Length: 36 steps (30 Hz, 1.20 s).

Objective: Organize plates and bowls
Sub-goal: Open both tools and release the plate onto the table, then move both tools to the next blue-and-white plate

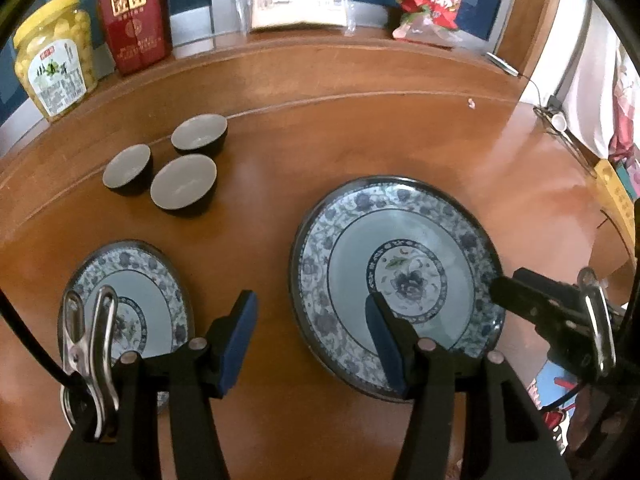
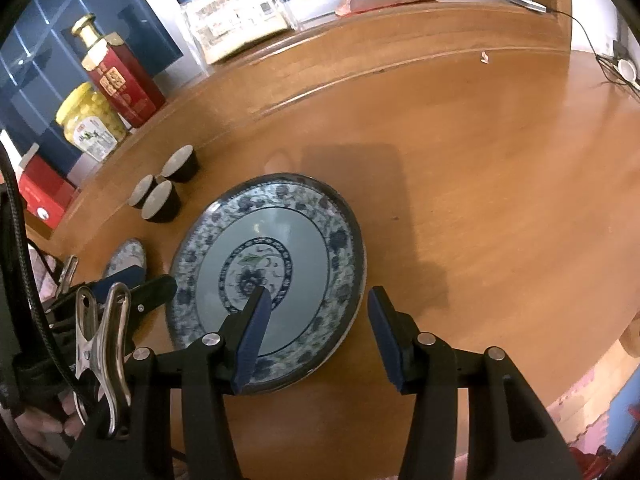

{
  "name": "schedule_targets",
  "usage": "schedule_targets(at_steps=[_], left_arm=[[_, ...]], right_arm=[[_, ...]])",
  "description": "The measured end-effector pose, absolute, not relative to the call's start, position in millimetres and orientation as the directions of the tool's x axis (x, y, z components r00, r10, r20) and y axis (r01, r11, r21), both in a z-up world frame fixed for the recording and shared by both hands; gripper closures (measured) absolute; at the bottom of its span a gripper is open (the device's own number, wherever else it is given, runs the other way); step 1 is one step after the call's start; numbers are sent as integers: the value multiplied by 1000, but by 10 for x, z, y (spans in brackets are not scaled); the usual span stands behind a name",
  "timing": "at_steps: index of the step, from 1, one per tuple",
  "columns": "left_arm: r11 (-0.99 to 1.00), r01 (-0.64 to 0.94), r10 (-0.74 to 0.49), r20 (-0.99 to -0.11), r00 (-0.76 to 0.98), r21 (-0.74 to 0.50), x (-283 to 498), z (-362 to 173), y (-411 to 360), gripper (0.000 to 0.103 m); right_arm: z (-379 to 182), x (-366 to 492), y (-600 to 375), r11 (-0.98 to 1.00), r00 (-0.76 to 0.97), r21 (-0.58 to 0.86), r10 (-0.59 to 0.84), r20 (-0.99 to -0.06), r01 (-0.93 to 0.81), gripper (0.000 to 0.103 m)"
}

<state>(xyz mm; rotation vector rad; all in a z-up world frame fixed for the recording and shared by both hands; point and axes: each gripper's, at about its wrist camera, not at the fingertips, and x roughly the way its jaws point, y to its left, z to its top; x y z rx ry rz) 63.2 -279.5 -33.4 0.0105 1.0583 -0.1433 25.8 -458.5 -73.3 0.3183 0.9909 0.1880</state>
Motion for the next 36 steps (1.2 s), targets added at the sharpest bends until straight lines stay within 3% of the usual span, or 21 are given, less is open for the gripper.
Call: schedule_targets(at_steps=[36], left_arm=[[991,113,-125,-850,511,-78,397,-170,-1766,44]], right_arm=[[-468,151,-3504,922,532,371,370,-761,-110,51]])
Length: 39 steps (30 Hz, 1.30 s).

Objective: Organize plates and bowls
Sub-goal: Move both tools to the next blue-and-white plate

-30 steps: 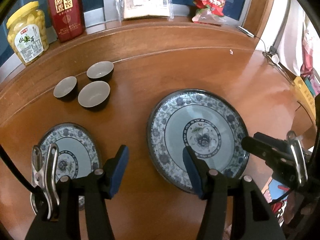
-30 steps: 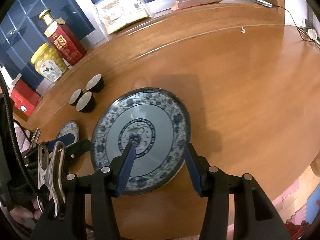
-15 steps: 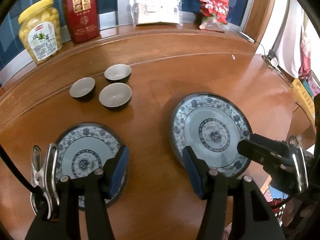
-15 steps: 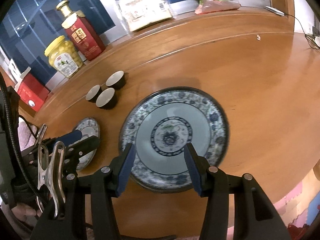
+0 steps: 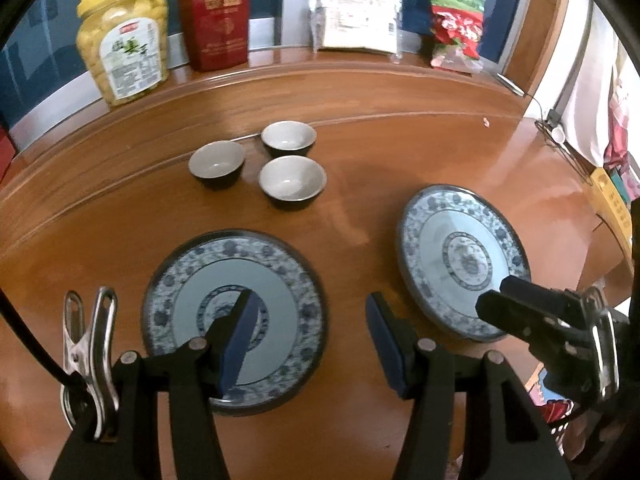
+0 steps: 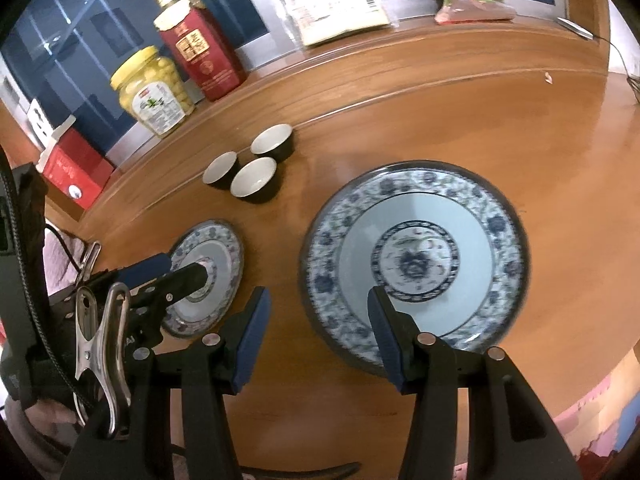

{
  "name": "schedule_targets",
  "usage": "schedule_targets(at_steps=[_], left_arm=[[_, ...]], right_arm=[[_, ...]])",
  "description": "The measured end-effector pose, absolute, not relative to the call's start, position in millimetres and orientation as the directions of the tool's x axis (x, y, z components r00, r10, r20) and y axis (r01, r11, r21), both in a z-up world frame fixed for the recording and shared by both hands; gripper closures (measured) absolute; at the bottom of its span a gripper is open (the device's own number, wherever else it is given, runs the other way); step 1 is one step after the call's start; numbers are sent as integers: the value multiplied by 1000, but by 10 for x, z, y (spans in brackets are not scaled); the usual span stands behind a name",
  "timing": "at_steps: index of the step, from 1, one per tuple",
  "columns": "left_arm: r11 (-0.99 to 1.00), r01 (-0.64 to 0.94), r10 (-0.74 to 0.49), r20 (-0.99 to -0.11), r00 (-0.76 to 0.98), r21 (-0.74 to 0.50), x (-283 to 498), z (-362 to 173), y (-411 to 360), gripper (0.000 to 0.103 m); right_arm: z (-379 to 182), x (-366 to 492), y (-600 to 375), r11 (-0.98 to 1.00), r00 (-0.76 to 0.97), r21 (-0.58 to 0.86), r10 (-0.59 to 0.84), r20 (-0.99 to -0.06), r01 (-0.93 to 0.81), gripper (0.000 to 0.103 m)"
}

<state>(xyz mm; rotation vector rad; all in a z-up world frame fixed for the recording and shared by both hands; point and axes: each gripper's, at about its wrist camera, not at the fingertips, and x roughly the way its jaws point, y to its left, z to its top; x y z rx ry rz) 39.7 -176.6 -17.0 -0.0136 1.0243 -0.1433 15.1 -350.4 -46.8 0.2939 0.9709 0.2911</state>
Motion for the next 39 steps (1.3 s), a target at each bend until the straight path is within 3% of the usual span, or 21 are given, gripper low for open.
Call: schedule_targets(at_steps=[39], left_arm=[[995,60,-102,-873,478,-83,484,-439,-693,44]], right_arm=[[-691,322,-2506,909,445,396,410,-796,-131,51]])
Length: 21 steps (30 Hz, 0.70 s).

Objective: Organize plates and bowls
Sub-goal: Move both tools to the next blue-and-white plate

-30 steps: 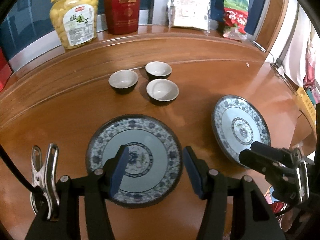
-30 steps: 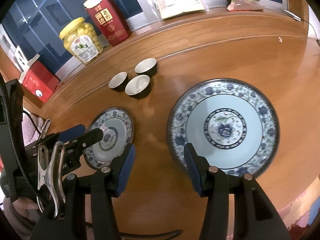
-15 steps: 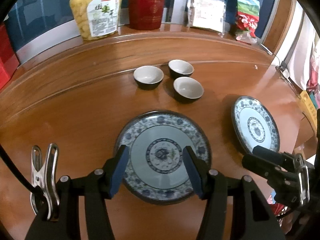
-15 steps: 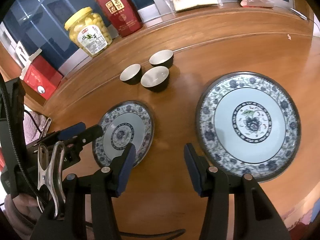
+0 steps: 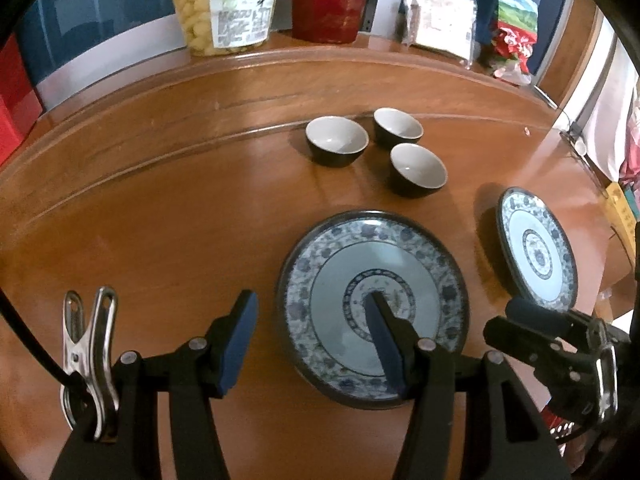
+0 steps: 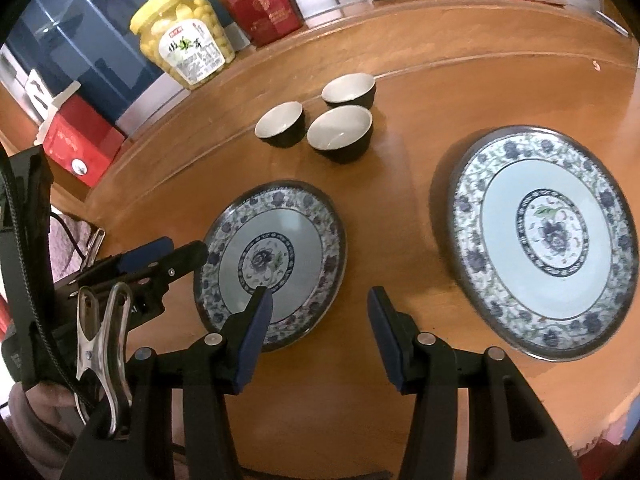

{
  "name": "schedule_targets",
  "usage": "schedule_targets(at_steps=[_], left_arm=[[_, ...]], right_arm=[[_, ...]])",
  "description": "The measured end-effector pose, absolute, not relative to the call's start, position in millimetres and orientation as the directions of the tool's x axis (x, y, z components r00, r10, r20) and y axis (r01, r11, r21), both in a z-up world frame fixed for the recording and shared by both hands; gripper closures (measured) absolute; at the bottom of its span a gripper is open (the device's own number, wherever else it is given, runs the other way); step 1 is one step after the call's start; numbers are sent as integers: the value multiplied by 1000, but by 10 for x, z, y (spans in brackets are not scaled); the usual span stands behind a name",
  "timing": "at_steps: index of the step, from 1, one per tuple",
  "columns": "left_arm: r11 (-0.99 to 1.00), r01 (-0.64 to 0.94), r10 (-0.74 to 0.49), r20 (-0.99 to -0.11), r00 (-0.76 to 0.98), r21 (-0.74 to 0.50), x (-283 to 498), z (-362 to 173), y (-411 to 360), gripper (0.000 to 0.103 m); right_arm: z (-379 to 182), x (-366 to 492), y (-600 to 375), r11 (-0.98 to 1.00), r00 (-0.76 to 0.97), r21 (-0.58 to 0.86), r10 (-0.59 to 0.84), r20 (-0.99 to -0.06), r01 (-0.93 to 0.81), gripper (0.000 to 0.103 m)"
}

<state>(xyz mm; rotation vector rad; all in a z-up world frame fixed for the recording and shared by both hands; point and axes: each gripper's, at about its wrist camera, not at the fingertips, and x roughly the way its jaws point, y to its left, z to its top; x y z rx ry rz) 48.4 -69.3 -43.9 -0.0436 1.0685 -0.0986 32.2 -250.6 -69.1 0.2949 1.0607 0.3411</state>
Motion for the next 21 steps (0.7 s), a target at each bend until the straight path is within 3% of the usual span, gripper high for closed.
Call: schedule_targets(at_steps=[21], left_arm=[[988,78,-153,-892,426,-133,600,-690,-511,44]], right_arm=[[-955,561,-2256,928,374,358,369,-851,-103,53]])
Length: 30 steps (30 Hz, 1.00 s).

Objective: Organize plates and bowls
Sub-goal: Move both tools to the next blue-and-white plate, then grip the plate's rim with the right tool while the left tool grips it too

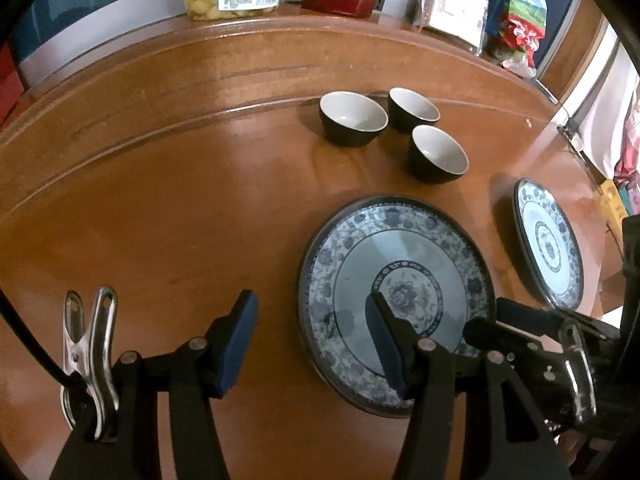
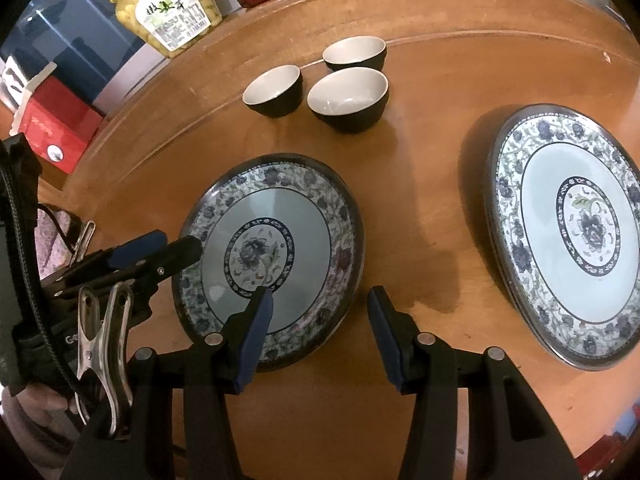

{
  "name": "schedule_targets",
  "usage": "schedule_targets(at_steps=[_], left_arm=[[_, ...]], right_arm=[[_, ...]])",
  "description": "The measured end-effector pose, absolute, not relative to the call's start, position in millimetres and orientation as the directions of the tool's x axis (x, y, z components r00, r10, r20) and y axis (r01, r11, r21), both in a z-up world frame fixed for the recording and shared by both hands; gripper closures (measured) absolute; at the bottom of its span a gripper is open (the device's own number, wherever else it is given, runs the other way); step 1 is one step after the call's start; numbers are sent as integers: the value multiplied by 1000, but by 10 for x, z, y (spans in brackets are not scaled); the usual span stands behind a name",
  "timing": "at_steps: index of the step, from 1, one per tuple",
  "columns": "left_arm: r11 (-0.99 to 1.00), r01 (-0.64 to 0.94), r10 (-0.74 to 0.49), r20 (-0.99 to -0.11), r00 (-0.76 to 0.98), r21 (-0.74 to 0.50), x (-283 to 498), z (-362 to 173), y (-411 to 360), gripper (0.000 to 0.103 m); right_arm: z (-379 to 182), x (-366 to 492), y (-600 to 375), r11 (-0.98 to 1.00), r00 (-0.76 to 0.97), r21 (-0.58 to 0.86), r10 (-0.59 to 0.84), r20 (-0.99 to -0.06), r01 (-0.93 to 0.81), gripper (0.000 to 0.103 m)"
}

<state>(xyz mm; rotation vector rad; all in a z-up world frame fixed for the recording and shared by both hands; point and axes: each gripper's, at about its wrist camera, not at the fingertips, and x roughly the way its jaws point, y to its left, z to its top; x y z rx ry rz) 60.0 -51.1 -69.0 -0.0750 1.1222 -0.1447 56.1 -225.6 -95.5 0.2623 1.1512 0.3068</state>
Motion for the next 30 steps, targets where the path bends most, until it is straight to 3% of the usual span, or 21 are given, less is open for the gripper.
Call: schedule_targets(at_steps=[15,30], left_arm=[[980,63,-200,-892,406,-191,635,-779,-430,44],[968,147,-247,-883,399,-205,604,-799,-546,47]], right_arm=[[-975,620,-2200,933,396,346,354,-847,-95,64],[-998,666,-2209,944,418,305,330,-847,-127,77]])
